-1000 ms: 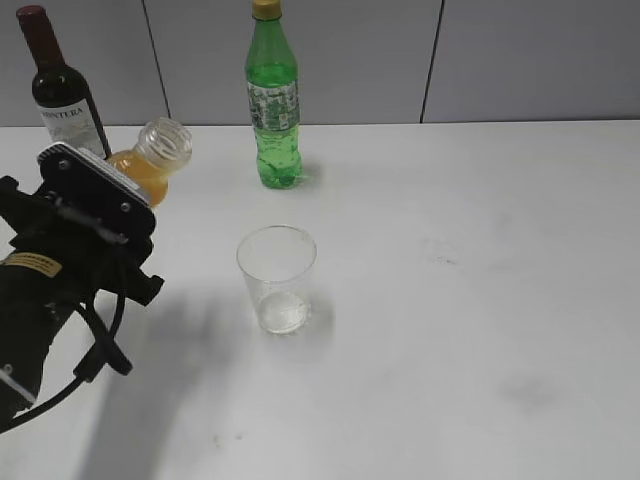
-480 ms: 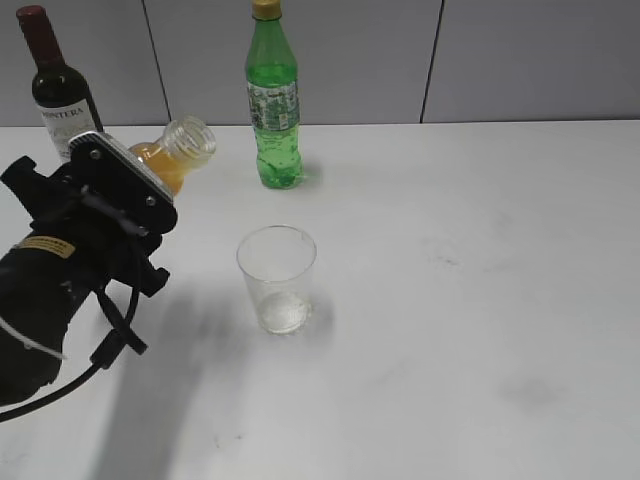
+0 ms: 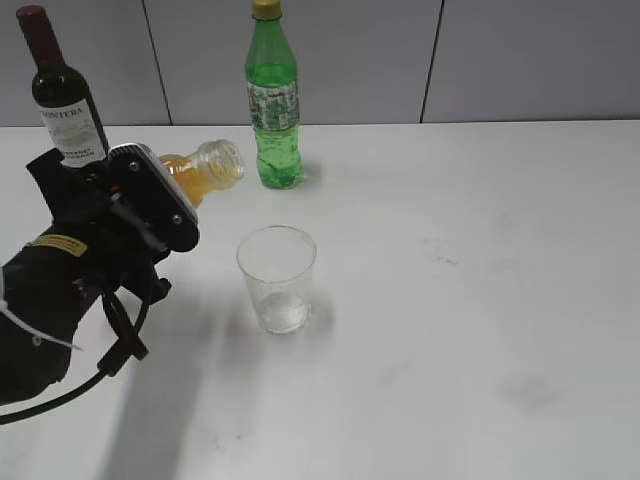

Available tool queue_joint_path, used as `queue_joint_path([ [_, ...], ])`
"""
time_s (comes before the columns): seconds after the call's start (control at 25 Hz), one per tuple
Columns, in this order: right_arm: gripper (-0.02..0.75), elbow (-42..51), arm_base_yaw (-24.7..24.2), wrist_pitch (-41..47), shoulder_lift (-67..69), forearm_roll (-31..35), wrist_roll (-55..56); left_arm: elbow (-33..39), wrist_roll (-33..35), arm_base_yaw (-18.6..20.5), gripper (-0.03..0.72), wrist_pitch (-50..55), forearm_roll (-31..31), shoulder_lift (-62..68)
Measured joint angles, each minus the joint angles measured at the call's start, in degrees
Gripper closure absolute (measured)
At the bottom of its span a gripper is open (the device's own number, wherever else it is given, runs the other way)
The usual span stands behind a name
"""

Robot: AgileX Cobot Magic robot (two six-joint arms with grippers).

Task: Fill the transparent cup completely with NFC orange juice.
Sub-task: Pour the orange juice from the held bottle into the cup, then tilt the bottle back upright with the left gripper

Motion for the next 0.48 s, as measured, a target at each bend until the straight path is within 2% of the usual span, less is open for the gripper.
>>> queue_joint_path([
  [0.48,0.151,0.00,0.00,0.00,0.00,0.00,0.00,-2.28,11.55,-1.04,0.225,0.21,-2.78,1.69],
])
